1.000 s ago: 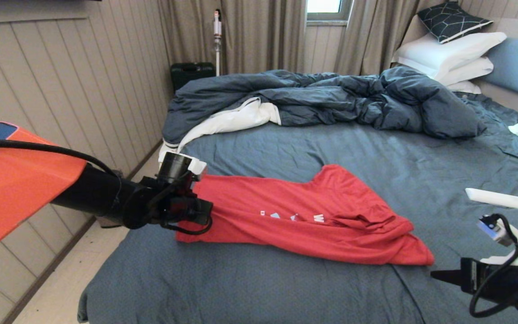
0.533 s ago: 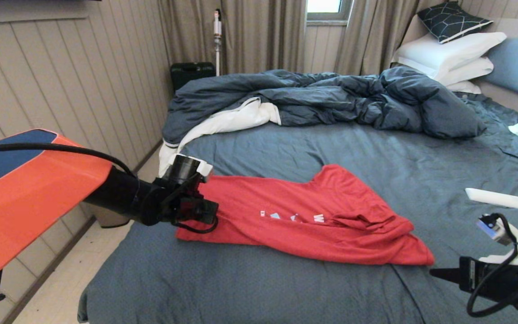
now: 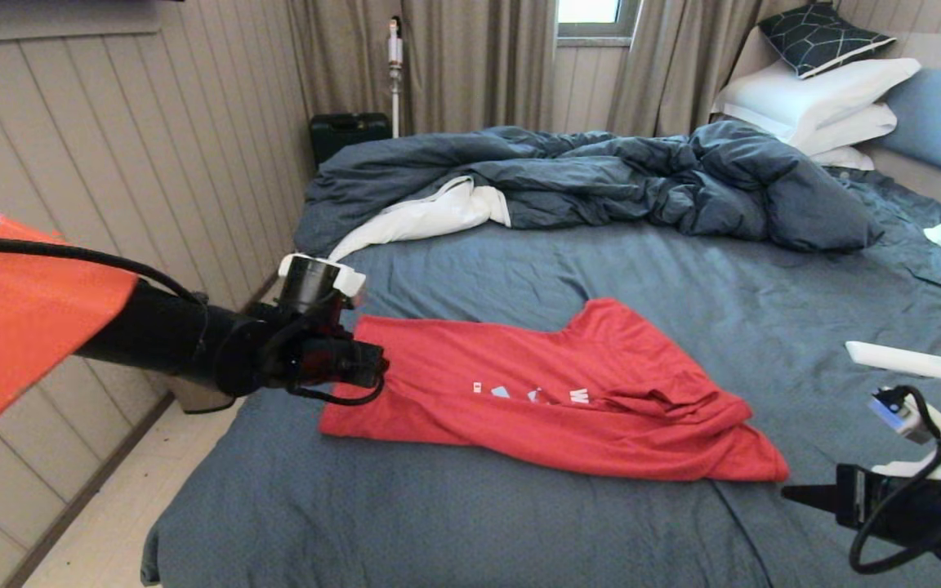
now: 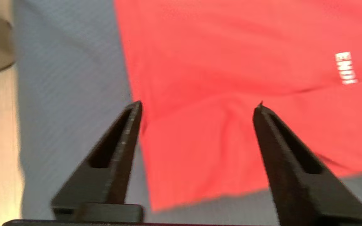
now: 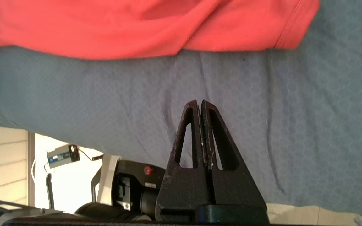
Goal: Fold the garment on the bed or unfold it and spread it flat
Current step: Fold the red T-shirt
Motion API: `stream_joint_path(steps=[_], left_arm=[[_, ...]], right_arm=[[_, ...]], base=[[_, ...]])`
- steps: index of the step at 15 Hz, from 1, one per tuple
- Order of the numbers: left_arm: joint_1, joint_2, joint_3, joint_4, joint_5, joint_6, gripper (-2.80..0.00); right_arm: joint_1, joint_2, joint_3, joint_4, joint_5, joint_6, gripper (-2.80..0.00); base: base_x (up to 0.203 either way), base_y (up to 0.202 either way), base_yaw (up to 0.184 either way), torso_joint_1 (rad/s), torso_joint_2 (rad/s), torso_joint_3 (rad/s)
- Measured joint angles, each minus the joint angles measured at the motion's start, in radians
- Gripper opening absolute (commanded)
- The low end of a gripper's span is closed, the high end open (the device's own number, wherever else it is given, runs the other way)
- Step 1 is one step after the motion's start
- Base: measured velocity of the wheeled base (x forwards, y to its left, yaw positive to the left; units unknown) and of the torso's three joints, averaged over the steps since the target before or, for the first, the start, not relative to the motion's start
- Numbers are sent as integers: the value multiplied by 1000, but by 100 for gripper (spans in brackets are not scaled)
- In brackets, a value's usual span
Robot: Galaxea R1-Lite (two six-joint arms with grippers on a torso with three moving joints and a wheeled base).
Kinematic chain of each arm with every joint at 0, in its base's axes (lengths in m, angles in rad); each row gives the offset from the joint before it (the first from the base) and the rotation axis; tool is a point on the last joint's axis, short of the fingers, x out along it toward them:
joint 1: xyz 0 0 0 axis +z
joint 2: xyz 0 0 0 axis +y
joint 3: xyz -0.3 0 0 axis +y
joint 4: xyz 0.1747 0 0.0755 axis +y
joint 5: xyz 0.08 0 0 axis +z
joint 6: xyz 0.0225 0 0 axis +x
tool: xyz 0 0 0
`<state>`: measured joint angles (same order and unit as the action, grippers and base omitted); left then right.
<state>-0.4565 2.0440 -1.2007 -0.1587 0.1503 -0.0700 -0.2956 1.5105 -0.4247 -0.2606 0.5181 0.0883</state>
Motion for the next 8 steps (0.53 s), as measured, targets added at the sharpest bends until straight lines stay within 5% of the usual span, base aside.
stream_joint_path(steps=[4, 8], left_arm=[[46, -188, 118, 142, -74, -133, 0], [222, -351, 187, 379, -342, -264, 0]], right_arm=[[-22, -25, -35, 9, 0, 16, -280], [-25, -33, -164, 83, -9, 23, -280]], base=[[0, 0, 0, 0, 0, 0], [0, 0, 0, 0, 0, 0]])
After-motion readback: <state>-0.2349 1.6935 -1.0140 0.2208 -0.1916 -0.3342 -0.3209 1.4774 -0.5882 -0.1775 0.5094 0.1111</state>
